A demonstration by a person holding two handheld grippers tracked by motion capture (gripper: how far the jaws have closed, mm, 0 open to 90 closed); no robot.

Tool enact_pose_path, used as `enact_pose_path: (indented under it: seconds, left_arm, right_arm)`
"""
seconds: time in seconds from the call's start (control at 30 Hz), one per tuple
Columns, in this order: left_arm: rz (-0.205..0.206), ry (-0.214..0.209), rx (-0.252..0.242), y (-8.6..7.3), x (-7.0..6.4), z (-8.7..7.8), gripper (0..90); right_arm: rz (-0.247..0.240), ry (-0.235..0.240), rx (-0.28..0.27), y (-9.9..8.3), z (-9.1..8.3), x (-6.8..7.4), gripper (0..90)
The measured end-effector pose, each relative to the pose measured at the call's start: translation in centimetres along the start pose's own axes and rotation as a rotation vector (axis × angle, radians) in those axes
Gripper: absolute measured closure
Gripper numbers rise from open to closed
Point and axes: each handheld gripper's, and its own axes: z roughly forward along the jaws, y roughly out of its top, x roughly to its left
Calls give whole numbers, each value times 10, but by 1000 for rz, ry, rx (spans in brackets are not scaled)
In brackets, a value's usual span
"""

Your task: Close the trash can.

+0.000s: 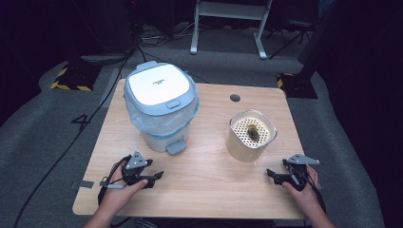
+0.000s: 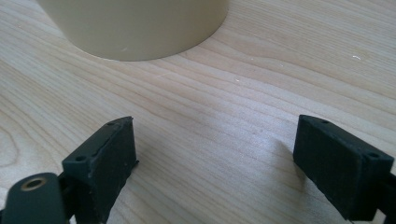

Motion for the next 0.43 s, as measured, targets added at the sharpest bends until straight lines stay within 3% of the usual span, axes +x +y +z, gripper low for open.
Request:
enact_pose_path:
  seconds: [0.13,0.3,0.37,0.43]
  left_arm:
    - [8,31,50,-6,3,7,313]
    - [39,84,67,-6,4,10,255]
    - [20,89,75,-5,5,11,213]
    - [26,98,77,-5,6,11,185]
  right_arm:
    - [0,0,0,0,0,0,131]
    - [0,0,1,0,0,0,131]
    - [0,0,0,0,0,0,131]
    - [0,0,0,0,0,0,131]
